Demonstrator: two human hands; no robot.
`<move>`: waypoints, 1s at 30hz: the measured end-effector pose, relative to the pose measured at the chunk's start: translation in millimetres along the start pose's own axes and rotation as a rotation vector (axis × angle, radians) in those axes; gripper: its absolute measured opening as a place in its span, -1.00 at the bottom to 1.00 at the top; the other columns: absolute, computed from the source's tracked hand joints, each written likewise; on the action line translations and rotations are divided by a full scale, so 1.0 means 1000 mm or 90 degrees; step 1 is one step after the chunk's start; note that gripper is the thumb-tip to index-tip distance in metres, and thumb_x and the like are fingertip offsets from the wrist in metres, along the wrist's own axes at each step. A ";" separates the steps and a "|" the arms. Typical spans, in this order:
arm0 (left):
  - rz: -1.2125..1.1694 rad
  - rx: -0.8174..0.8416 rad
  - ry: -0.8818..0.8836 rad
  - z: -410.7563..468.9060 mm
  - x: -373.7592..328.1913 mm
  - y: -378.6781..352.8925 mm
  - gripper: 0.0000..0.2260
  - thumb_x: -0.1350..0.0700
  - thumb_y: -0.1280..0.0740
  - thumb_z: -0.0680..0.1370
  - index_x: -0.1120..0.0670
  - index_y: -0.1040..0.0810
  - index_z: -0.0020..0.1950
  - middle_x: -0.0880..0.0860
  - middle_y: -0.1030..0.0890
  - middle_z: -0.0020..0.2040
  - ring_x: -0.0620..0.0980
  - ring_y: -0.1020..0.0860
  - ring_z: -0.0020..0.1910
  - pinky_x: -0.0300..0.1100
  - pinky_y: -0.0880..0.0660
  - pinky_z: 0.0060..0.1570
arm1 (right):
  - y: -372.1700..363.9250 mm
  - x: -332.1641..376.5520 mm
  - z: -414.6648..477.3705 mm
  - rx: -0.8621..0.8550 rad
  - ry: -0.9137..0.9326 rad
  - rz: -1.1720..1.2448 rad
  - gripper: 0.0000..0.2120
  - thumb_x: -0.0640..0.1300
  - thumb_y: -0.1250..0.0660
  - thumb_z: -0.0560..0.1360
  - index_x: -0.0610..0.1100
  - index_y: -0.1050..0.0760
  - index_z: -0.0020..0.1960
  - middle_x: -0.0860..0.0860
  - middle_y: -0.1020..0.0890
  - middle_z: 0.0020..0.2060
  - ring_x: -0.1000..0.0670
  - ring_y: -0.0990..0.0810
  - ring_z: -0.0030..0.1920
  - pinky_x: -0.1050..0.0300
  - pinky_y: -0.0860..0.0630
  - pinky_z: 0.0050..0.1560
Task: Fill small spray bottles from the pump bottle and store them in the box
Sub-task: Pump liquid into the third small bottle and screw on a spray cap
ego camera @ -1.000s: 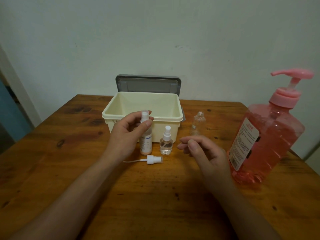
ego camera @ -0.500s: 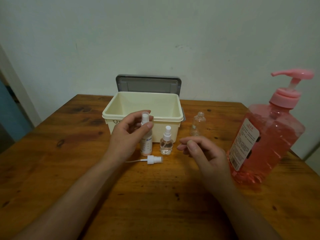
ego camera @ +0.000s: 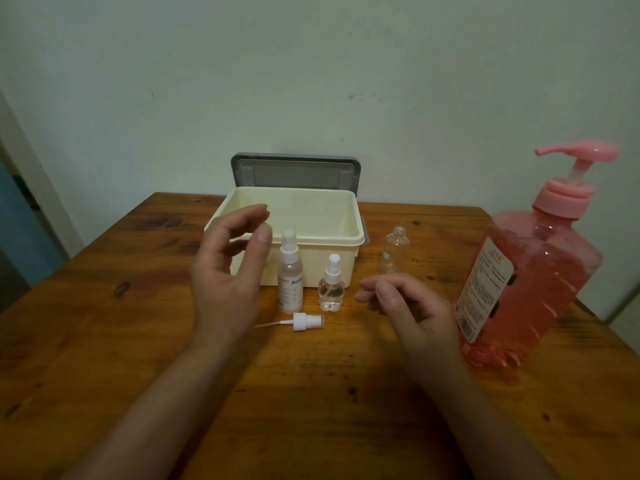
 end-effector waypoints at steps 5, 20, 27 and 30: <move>-0.038 0.044 -0.023 -0.026 -0.022 -0.026 -0.80 0.13 -0.25 0.57 -0.07 -0.52 0.16 -0.04 -0.60 0.11 -0.01 -0.56 0.15 -0.24 -0.53 0.04 | 0.012 0.011 -0.003 -0.126 0.039 0.019 -0.76 0.00 -0.16 0.57 -0.01 -0.60 -0.07 0.12 -0.69 -0.21 0.11 -0.65 -0.17 0.25 -0.56 -0.17; -0.029 0.247 0.239 -0.042 0.007 -0.171 -0.48 0.03 -0.30 0.59 -0.24 -0.19 0.48 -0.17 -0.20 0.52 -0.14 -0.20 0.47 0.00 -0.30 0.41 | 0.118 0.099 0.026 -0.335 0.308 -0.076 -0.77 -0.12 -0.02 0.67 -0.08 -0.45 0.08 -0.06 -0.58 -0.08 0.19 -0.60 -0.06 0.26 -0.48 0.00; 0.039 0.192 0.264 -0.032 0.042 -0.199 -0.32 0.10 -0.36 0.55 -0.12 -0.08 0.56 -0.08 -0.07 0.58 -0.06 -0.10 0.53 0.00 -0.22 0.47 | 0.148 0.080 0.042 -0.394 0.242 -0.222 -0.66 -0.08 -0.14 0.65 -0.22 -0.40 0.34 -0.13 -0.51 0.25 0.01 -0.48 0.28 0.09 -0.40 0.29; 0.086 0.194 0.266 -0.033 0.053 -0.206 -0.27 0.14 -0.39 0.53 -0.14 -0.04 0.56 -0.09 -0.04 0.58 -0.04 -0.08 0.54 0.05 -0.23 0.47 | 0.148 0.075 0.045 -0.349 0.184 -0.315 -0.54 0.02 -0.22 0.61 -0.16 -0.32 0.45 -0.07 -0.42 0.38 0.03 -0.40 0.38 0.05 -0.37 0.38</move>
Point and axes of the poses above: each hand's wrist, its own z-axis towards the middle knuckle, its own y-axis out of the back of the hand, x = y × z, the point moved 4 cm from there along z, towards the middle knuckle
